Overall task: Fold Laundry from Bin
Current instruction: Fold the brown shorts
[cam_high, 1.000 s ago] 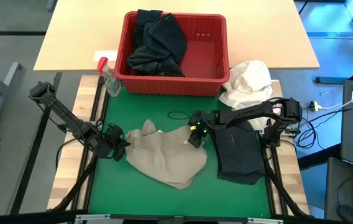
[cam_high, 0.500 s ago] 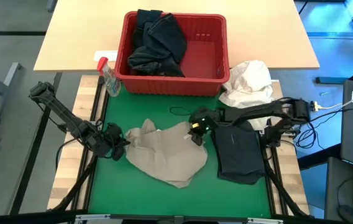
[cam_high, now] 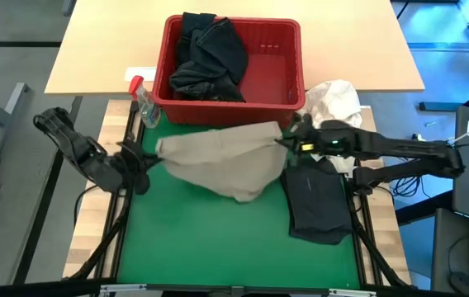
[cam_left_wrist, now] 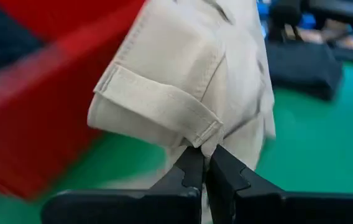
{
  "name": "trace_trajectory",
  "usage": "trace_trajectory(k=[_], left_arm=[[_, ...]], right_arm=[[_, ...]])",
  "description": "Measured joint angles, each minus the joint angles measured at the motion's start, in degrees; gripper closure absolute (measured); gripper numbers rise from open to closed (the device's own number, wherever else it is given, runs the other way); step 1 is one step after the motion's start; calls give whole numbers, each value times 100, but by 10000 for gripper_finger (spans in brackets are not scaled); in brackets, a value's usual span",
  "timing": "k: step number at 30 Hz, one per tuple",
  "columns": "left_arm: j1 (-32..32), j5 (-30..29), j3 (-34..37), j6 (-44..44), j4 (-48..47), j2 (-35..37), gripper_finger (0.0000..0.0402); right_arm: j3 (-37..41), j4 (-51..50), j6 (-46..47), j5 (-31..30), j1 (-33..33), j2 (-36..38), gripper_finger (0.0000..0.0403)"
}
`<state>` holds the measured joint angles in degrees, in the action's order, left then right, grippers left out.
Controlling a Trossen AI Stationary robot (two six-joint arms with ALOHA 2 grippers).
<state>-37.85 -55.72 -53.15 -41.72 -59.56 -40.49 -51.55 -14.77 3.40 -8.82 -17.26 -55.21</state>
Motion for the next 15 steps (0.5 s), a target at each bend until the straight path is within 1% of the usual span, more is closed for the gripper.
trace_trajectory(k=[3,7,9,11,15], left_arm=[[0,-795,-449,920,76,0,401],[0,-1431,-971,2308,479,0,401],[2,-1548,-1177,2882,774,11,401],[7,-1515,-1356,3353,977,48,401],[7,-1429,-1592,3873,1087,59,401]], right_arm=[[0,567,-253,262,0,327,395],[0,1403,-642,607,-2,568,382],[-2,1750,-689,643,-2,633,380],[-4,2014,-689,643,-2,653,380],[-7,2315,-727,632,-2,636,382]])
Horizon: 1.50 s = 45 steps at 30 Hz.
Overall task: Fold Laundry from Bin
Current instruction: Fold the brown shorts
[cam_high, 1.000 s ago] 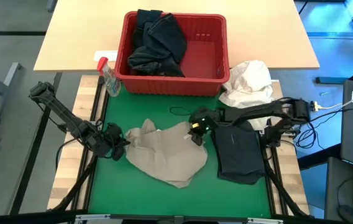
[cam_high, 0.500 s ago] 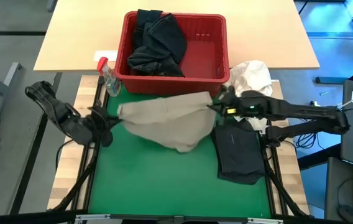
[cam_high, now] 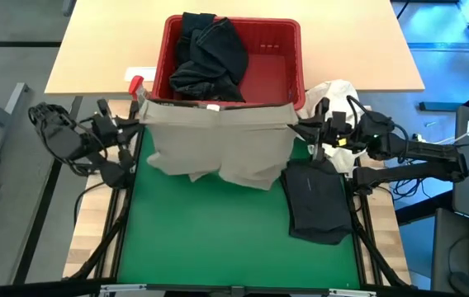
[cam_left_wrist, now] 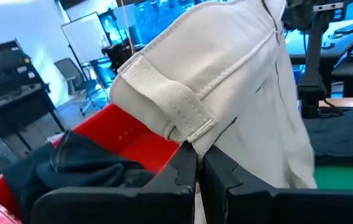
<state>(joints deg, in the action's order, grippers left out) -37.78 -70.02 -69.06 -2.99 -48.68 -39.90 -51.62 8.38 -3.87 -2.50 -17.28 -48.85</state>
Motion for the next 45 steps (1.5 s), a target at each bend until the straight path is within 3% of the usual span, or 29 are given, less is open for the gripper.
trace_trajectory(k=[4,10,15,22,26,31,37,45], left_arm=[[147,-330,-18,357,-36,78,401],[758,-560,-17,424,-283,275,401],[1280,-476,203,-311,-322,403,401],[1838,195,1015,-1886,-323,344,401],[2089,1034,1540,-2668,-112,206,401],[2118,1840,1915,-2668,777,-122,401],[2118,1959,2027,-2642,1545,-625,391],[2141,2181,2027,-2531,2140,-1311,388]], right_arm=[[-2,57,-367,-435,-86,-126,382],[-2,24,-403,-648,-960,-600,382],[-2,-34,184,-641,-1681,-1272,382],[-2,-132,964,-452,-1760,-1873,382],[-2,-228,1788,11,-1499,-1944,382],[-2,-154,1855,192,-664,-1912,382],[-2,180,1943,50,47,-2161,382],[-2,1016,2767,51,511,-2670,382]])
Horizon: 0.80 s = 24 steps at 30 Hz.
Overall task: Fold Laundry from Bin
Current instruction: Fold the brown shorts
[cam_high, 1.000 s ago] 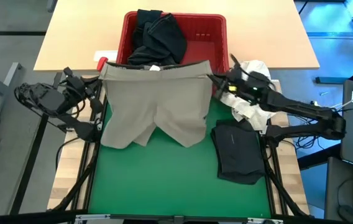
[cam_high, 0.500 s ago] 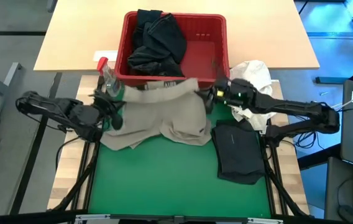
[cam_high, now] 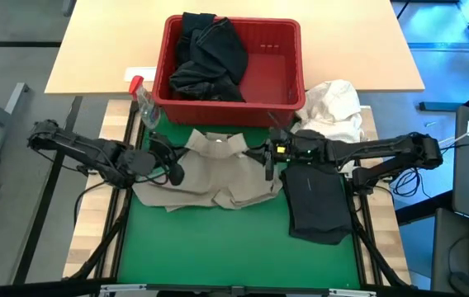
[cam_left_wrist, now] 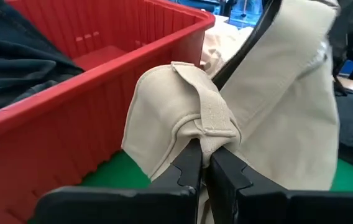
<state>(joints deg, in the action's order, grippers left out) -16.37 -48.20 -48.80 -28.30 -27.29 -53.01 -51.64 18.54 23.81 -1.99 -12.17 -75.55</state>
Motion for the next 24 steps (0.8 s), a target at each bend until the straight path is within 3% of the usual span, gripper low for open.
trace_trajectory(k=[5,13,19,24], left_arm=[[193,67,2,10,436,-313,387],[394,768,2,424,1459,-681,387],[581,1498,2,657,1818,-883,386],[752,1620,2,639,1888,-1156,386]], right_arm=[[0,578,488,-204,145,-404,382],[0,1534,917,-491,221,-1115,381],[-86,2094,869,-549,293,-1418,381],[-235,2087,666,-552,285,-1674,381]])
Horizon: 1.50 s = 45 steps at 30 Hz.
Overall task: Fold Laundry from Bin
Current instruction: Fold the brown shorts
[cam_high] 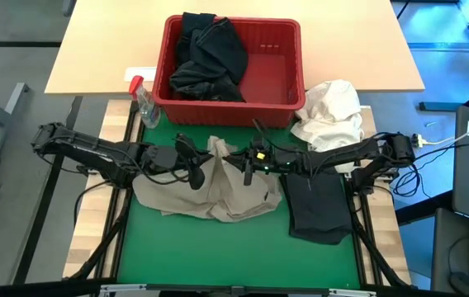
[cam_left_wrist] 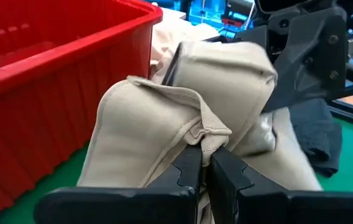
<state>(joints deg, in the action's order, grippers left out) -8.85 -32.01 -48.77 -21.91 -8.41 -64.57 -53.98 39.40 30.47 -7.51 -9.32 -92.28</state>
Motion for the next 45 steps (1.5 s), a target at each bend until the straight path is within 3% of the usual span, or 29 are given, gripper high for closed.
trace_trajectory(k=[11,25,31,36,45], left_arm=[[209,-55,2,430,22,-122,386],[567,381,0,435,-300,-1467,379],[665,782,0,437,-332,-1940,344],[816,1563,0,424,-374,-1893,299],[1082,2288,2,294,-490,-1705,234]], right_arm=[[-56,-92,-478,-548,-2,-536,381],[-47,-195,-980,-988,-2,-1505,381],[-45,-224,-925,-969,2,-1877,381],[-36,-257,-954,-919,12,-1900,381],[-39,-193,-1021,-935,10,-1900,381]])
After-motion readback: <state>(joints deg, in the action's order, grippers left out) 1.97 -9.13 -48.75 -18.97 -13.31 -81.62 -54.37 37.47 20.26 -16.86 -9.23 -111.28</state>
